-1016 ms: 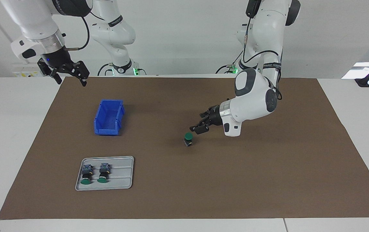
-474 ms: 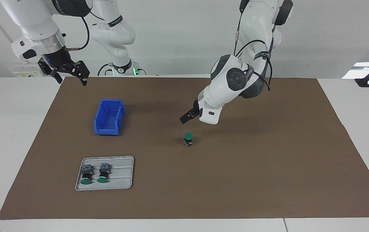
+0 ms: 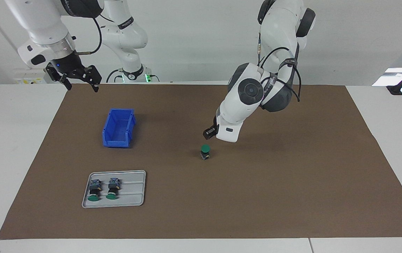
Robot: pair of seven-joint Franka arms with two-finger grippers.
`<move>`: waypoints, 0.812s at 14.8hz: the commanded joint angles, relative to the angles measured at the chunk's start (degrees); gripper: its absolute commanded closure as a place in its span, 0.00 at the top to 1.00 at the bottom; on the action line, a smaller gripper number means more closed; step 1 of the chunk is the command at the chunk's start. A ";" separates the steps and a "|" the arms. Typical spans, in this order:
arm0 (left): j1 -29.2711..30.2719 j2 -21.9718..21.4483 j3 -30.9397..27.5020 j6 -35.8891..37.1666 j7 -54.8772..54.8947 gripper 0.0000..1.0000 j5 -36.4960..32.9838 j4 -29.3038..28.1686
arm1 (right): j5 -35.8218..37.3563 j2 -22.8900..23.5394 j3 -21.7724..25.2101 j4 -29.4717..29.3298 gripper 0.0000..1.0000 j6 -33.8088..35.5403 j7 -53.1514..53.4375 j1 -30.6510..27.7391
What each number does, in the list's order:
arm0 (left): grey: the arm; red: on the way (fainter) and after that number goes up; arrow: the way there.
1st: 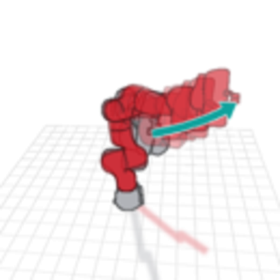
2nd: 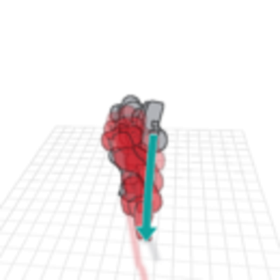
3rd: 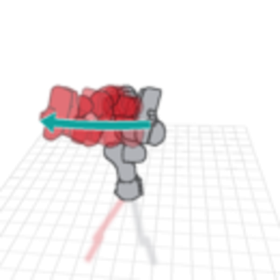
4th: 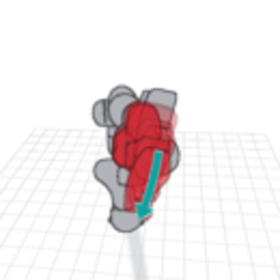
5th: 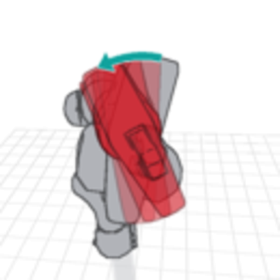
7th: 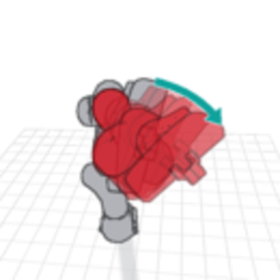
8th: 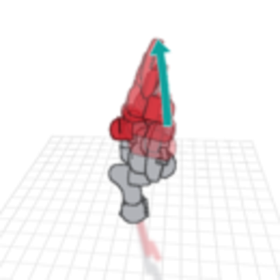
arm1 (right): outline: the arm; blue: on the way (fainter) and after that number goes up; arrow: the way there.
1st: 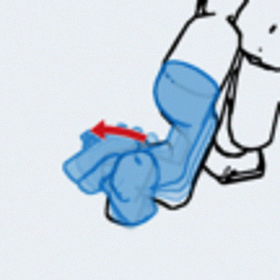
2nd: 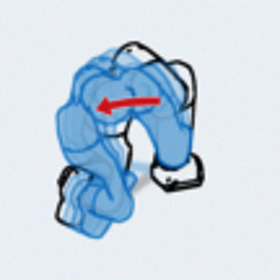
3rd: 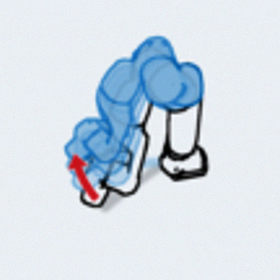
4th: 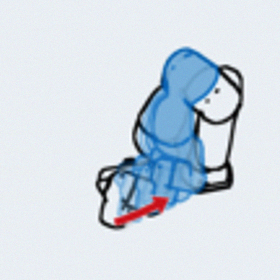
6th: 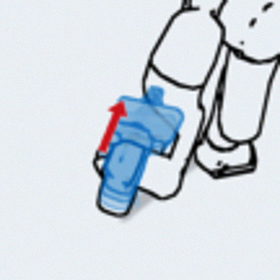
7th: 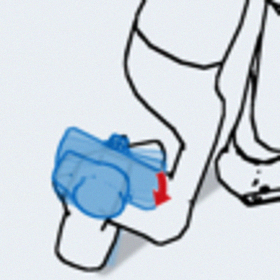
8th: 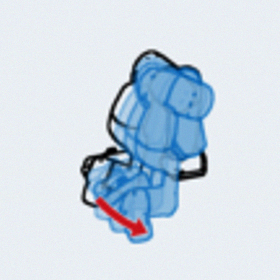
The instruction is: Place and press button with both arms
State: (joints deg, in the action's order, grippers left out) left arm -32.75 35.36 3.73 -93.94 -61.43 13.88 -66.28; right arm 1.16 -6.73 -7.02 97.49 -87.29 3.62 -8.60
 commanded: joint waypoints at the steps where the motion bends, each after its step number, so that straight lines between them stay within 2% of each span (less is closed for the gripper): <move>1: -3.00 3.67 -0.39 1.76 -0.45 0.20 -4.02 6.08 | -0.46 -0.74 -0.28 0.51 0.99 0.63 -1.86 -0.27; 3: -3.81 3.05 -0.47 1.31 -0.53 0.05 -4.65 5.11 | -0.46 -0.74 -0.19 0.51 0.99 0.63 -1.77 -0.45; 4: -3.81 3.05 -0.39 0.26 -0.53 0.01 -4.65 5.02 | -0.46 -0.74 -0.10 0.51 0.99 0.63 -1.77 -0.71; 6: -3.90 2.88 -0.39 -0.36 -0.53 0.00 -7.53 4.32 | -0.46 -0.74 -0.10 0.51 0.99 0.63 -1.77 -0.80; 8: -4.77 2.35 -0.21 -1.33 -0.36 0.00 -12.10 1.26 | -0.46 -0.74 -0.10 0.51 0.99 0.63 -1.86 -0.62; 12: -5.65 2.88 -0.04 -8.78 -0.45 0.00 -12.47 -0.51 | -0.46 -0.74 -0.10 0.51 0.99 0.72 -1.77 -0.71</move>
State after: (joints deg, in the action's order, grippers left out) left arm -37.08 38.32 3.99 -98.82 -61.50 2.54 -64.83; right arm 1.16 -6.73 -6.93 97.49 -87.29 3.53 -8.65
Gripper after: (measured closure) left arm 0.991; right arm 0.009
